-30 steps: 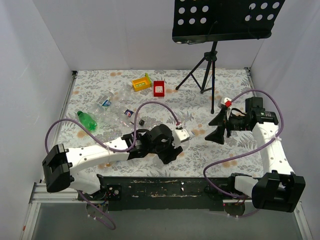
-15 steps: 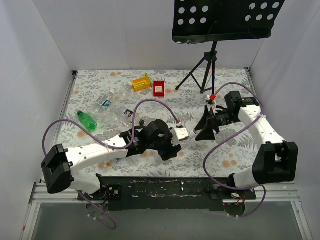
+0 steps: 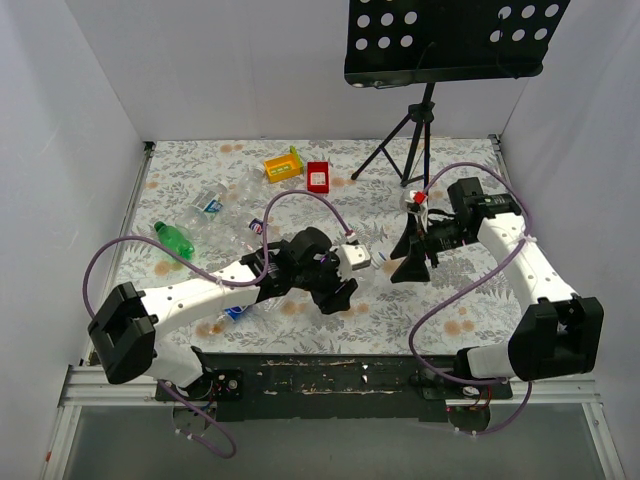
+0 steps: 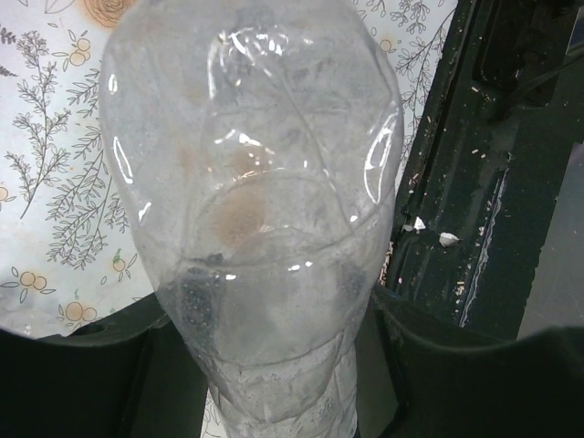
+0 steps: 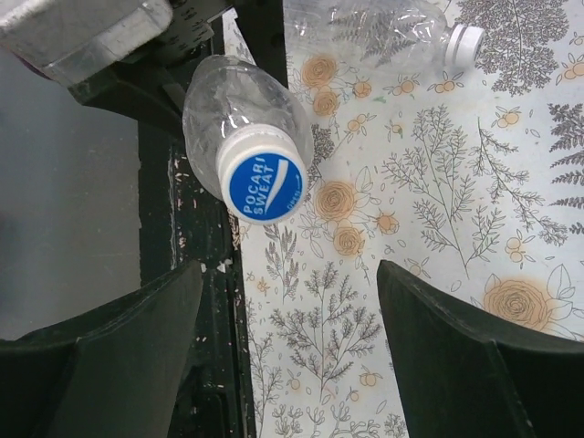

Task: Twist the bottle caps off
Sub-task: Unscrew the bottle cap from the plastic bottle.

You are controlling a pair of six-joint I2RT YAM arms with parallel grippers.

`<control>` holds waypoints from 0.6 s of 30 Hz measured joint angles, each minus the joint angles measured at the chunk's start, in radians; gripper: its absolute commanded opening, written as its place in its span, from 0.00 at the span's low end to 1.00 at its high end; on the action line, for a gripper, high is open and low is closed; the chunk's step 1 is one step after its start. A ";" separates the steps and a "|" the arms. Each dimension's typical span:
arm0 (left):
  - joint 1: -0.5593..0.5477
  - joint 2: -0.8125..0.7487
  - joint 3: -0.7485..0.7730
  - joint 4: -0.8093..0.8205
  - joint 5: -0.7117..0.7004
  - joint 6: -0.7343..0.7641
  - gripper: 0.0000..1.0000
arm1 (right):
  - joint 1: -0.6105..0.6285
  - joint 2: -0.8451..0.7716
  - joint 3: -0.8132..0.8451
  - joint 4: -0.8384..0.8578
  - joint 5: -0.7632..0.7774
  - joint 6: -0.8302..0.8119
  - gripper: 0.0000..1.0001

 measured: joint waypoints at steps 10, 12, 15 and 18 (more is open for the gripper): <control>0.000 0.015 0.000 -0.010 0.010 -0.012 0.14 | 0.051 -0.042 -0.011 0.080 0.034 0.011 0.86; 0.000 0.015 0.000 -0.012 0.010 -0.014 0.14 | 0.051 -0.054 -0.021 0.093 0.033 0.002 0.86; 0.000 0.016 0.000 -0.024 0.010 -0.018 0.13 | 0.051 -0.074 -0.043 0.103 0.030 -0.014 0.86; 0.000 0.024 0.002 -0.028 0.010 -0.019 0.13 | 0.051 -0.082 -0.052 0.106 0.024 -0.034 0.86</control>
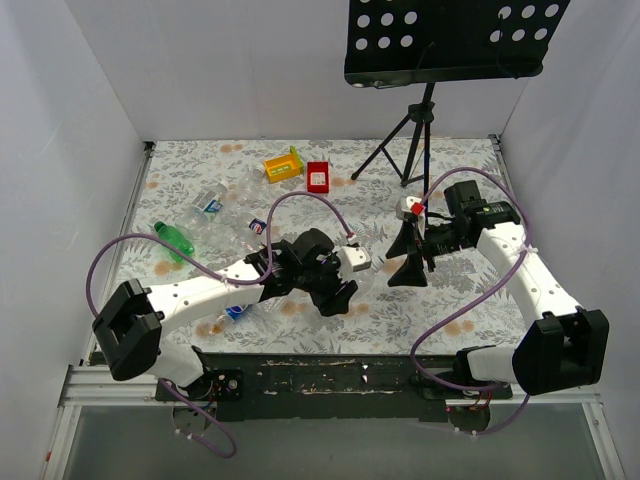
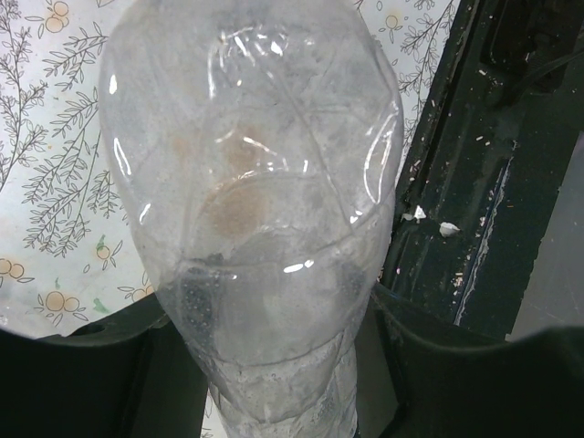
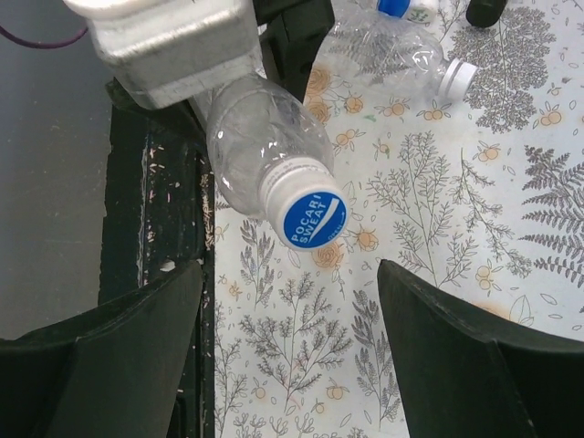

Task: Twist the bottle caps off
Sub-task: Unscrew the bottle cap from the plastic bottle.

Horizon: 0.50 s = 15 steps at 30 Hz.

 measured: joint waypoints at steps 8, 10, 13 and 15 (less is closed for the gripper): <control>0.000 0.040 0.021 -0.020 0.001 0.000 0.13 | 0.016 0.007 0.005 -0.027 -0.016 -0.041 0.84; 0.000 0.046 0.031 -0.023 0.002 -0.002 0.13 | 0.030 0.015 0.014 -0.028 -0.017 -0.037 0.83; 0.000 0.053 0.043 -0.023 0.010 -0.003 0.13 | 0.045 0.026 0.026 -0.021 -0.017 -0.020 0.81; 0.000 0.053 0.043 -0.023 0.014 -0.006 0.13 | 0.051 0.040 0.035 -0.018 -0.018 -0.005 0.79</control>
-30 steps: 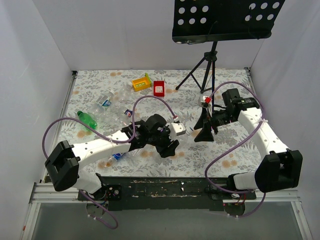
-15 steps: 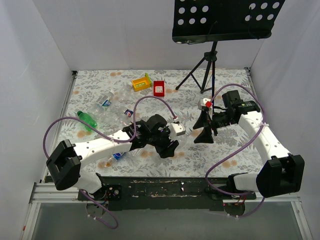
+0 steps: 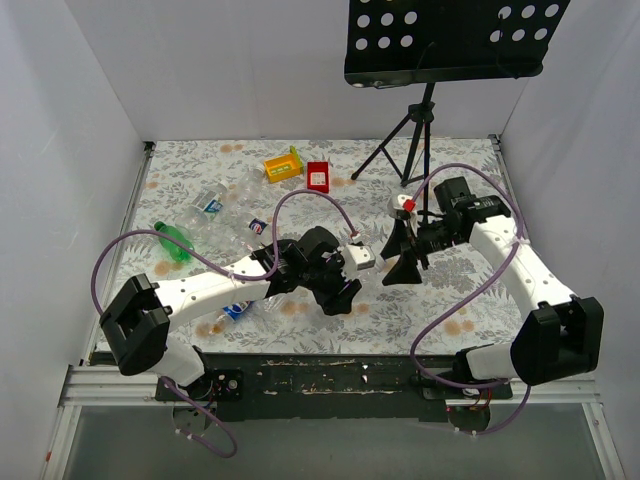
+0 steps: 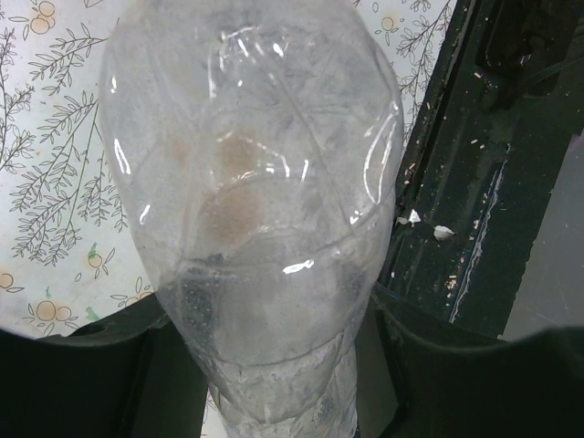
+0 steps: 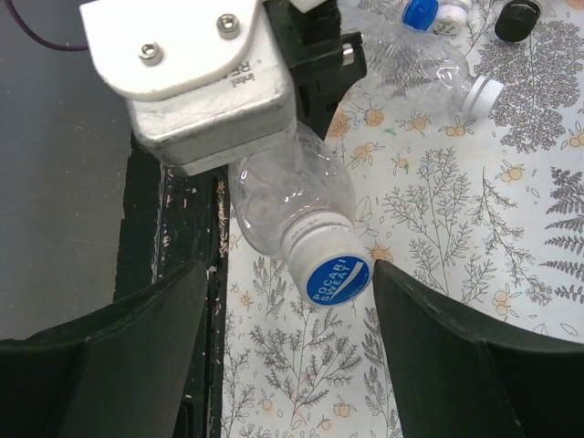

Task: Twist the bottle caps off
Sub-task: Unscrew the bottle cap from the plastic bottle.

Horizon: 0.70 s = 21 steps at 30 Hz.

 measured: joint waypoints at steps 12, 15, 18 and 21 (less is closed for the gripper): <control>0.000 -0.002 0.000 0.000 0.002 0.009 0.12 | 0.001 0.058 0.045 -0.021 -0.038 0.015 0.54; -0.002 -0.004 -0.001 0.000 0.002 0.020 0.12 | 0.001 0.076 0.066 -0.051 -0.037 -0.007 0.43; -0.003 -0.007 -0.001 -0.001 0.003 0.034 0.11 | 0.000 0.098 0.089 -0.090 -0.037 -0.049 0.27; -0.004 -0.011 -0.003 -0.007 0.004 0.058 0.10 | 0.005 0.122 0.111 -0.143 -0.034 -0.100 0.14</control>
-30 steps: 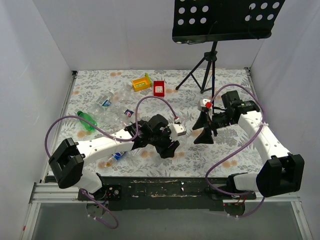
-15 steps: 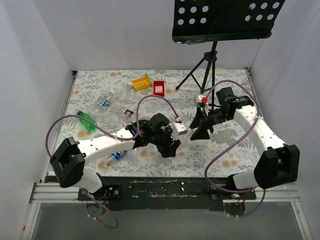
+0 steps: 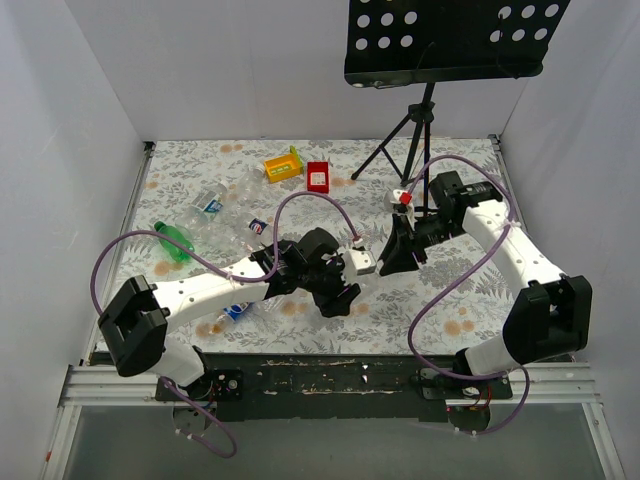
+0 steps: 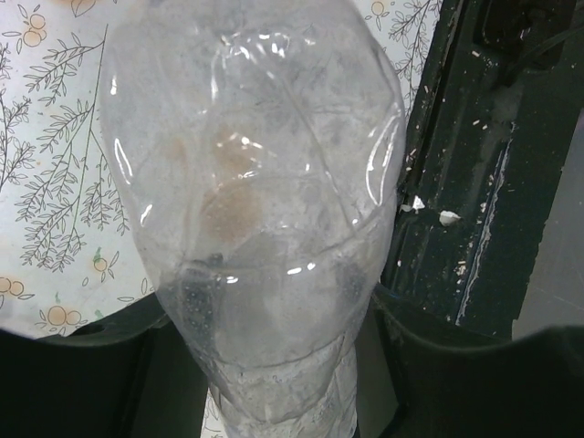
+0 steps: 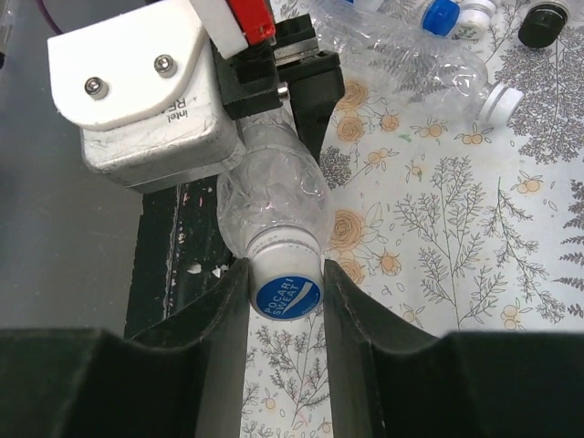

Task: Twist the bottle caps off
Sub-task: Unscrew the bottle cap from the plastic bottle.

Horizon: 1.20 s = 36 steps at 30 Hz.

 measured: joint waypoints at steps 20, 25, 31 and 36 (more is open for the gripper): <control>0.085 -0.105 -0.092 0.023 0.259 0.123 0.08 | 0.152 -0.181 -0.018 0.031 0.093 -0.262 0.01; 0.111 -0.106 -0.092 0.029 0.282 0.131 0.07 | 0.159 -0.192 -0.018 0.048 0.118 -0.311 0.01; 0.117 -0.106 -0.093 0.034 0.272 0.139 0.06 | 0.161 -0.193 -0.018 0.064 0.138 -0.322 0.05; 0.117 -0.106 -0.093 0.038 0.261 0.142 0.06 | 0.161 -0.203 -0.024 0.080 0.149 -0.314 0.11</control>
